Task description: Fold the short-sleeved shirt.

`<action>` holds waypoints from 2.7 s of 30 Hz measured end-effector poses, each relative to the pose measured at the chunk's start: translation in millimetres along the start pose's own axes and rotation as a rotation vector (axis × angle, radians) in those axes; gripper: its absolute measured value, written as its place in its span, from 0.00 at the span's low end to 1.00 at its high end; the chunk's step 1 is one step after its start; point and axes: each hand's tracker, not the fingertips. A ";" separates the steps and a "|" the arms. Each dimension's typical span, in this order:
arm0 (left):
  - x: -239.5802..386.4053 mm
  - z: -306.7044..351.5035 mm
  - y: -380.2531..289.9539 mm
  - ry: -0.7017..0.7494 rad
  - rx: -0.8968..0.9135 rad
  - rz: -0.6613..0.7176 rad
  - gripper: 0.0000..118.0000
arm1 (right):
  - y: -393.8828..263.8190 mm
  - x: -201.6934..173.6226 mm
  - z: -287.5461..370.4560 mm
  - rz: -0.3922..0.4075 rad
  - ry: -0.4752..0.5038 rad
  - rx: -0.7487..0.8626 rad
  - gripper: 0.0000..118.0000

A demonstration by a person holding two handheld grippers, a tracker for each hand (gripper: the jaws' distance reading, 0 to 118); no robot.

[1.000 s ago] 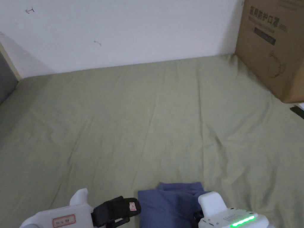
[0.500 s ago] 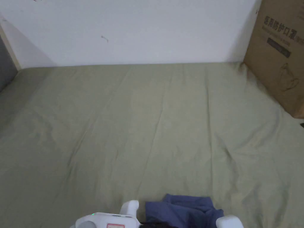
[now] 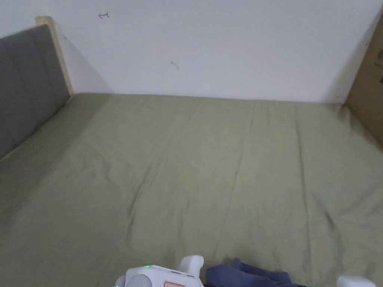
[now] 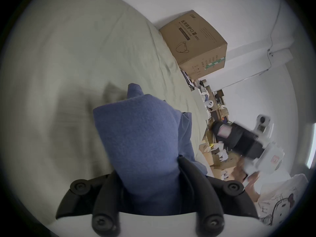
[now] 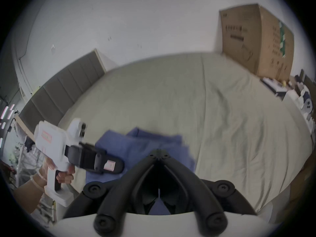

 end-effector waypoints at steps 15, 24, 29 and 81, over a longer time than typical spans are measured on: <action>-123.1 284.8 51.4 0.882 -0.032 0.042 0.19 | 4.4 -67.1 -14.0 0.127 0.100 -0.025 0.00; -194.9 336.7 48.9 1.259 0.037 0.157 0.73 | -11.8 -54.7 -16.7 0.136 0.055 -0.112 0.00; -157.7 336.9 31.5 1.194 0.223 0.238 0.93 | -14.6 -40.8 -20.3 0.100 0.027 -0.128 0.00; 320.2 137.9 -32.9 0.927 0.939 -0.558 1.00 | 123.5 -4.5 150.3 0.060 -0.066 0.532 1.00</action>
